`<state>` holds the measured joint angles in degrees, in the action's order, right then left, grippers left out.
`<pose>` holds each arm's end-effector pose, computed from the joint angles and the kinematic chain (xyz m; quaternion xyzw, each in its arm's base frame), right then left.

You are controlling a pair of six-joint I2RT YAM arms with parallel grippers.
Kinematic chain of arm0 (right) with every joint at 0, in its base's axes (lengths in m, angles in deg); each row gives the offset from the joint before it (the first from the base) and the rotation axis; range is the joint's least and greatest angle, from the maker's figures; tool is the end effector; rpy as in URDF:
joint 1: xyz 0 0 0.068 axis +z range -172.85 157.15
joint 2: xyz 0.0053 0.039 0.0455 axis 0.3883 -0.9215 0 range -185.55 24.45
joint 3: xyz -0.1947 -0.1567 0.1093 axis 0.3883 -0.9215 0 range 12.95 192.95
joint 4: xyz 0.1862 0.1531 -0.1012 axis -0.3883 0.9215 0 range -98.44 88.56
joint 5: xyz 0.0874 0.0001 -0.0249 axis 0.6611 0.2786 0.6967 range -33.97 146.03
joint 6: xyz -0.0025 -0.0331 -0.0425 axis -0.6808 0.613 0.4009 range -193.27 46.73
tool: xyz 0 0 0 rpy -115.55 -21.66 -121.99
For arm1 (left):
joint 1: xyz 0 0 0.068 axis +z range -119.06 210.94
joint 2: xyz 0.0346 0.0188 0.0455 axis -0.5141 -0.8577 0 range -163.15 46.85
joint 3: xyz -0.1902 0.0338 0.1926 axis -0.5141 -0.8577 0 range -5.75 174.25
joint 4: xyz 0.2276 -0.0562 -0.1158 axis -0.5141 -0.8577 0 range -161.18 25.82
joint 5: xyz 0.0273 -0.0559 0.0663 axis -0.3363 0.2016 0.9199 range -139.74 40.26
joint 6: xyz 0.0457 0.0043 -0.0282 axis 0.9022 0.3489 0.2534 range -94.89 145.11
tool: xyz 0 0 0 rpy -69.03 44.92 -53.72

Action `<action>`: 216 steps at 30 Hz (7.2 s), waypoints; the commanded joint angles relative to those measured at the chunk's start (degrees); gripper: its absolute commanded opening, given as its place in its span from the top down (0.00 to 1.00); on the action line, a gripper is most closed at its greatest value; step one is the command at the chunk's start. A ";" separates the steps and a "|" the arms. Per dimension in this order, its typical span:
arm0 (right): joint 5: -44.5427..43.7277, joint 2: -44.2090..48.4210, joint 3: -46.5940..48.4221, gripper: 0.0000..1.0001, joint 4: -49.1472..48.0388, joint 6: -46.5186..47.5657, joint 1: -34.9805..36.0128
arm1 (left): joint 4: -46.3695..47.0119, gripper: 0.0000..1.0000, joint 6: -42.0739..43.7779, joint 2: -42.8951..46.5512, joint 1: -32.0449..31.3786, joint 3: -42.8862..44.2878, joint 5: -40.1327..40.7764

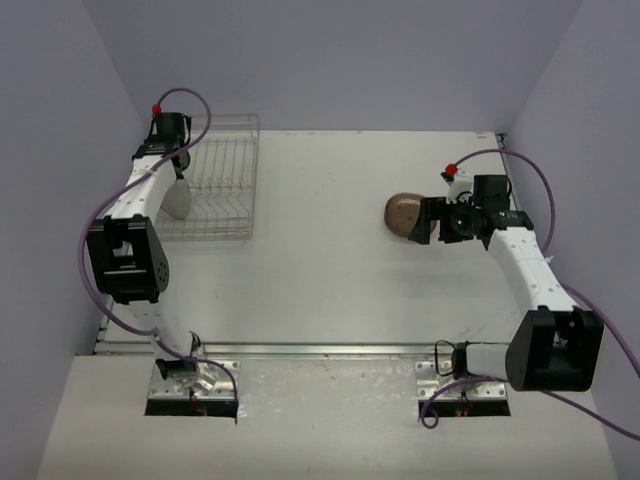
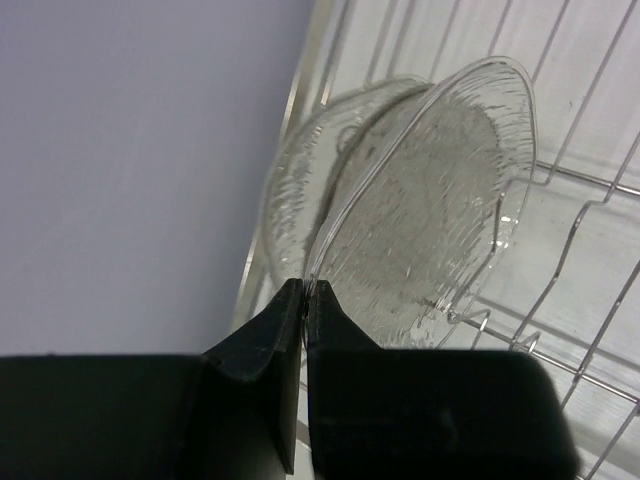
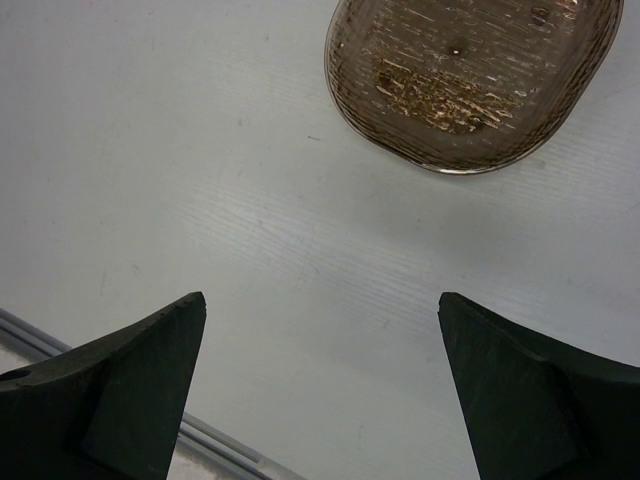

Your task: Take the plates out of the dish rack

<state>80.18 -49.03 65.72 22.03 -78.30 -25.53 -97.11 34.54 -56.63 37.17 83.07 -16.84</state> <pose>0.2625 0.0023 0.2530 -0.0073 0.9249 0.2039 0.3209 0.3994 0.0631 0.2897 -0.0774 0.8966 0.3088 0.3077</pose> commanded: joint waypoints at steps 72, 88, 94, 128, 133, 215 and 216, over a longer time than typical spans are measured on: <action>0.83 -21.95 22.86 1.00 6.93 -2.88 -3.69 | -7.34 0.00 -13.82 17.95 -18.80 0.23 -32.62; 5.05 -38.07 33.21 1.00 10.44 -4.63 -9.46 | -6.70 0.00 -13.66 19.98 -18.80 -2.34 -32.56; 5.38 -41.58 37.59 1.00 11.37 -3.48 -9.80 | -6.53 0.00 -13.65 19.98 -18.80 -2.51 -32.64; -1.97 -10.60 17.73 0.01 3.78 -0.14 5.25 | -7.27 0.47 -1.62 12.43 5.58 0.78 -16.36; -2.52 -9.65 14.15 0.01 3.19 -0.57 7.25 | -4.20 0.53 3.92 8.91 6.03 1.27 -12.02; 15.96 -5.12 14.42 0.04 -16.10 -26.35 9.97 | -1.88 1.00 -19.68 23.98 -16.06 0.74 -55.39; 15.67 -5.27 14.91 0.05 -16.94 -27.64 11.02 | -1.01 1.00 -19.89 24.36 -17.21 -0.09 -55.14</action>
<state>91.41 -55.09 77.18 15.29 -94.25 -17.52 -105.87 23.11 -34.84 24.89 86.52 -61.89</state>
